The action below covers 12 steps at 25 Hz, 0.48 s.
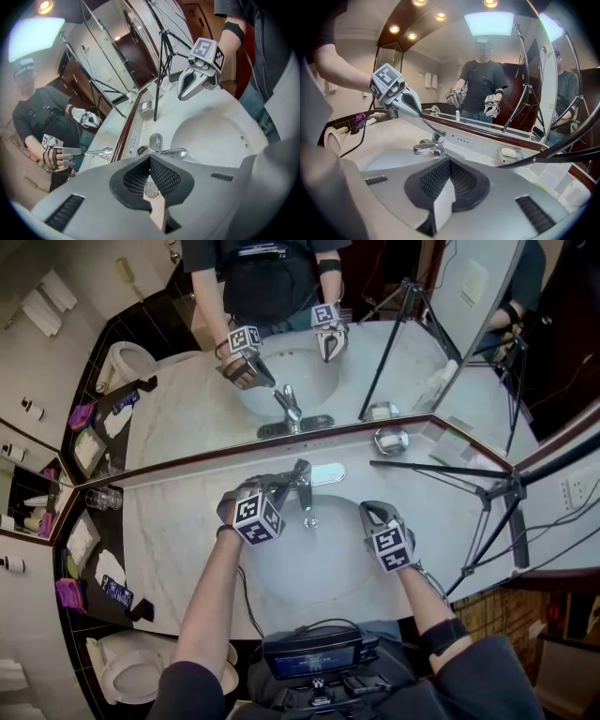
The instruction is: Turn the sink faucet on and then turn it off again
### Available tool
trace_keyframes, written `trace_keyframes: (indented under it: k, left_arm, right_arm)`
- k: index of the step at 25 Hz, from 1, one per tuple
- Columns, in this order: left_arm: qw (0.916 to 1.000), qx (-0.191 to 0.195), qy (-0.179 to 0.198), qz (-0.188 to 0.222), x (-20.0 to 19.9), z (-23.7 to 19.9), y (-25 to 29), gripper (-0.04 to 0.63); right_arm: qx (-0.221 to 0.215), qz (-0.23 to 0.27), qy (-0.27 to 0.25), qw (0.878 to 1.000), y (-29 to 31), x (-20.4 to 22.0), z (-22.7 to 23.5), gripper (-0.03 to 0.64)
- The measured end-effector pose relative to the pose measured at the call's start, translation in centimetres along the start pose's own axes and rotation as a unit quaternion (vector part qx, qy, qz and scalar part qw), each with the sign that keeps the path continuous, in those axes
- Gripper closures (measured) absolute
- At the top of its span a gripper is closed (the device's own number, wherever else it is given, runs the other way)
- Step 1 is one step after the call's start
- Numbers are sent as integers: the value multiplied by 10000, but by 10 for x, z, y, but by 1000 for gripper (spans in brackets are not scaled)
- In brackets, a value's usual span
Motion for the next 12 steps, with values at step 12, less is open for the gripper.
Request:
trace_keyframes:
  k: [12]
  left_arm:
    - [9610,-513,-2436,1207,10,20,-92,594]
  right_arm:
    - [19,245,-270,9993,-17,-26,-10,597]
Point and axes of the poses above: the fingertips, and each gripper's own axes: y forward along the fingers, z to its right, x out of its underside, the point moved 3 cm from there along -y, backward along the fingers, and after that the axes turned 14 degrees about -y, right-handed, at the moved point
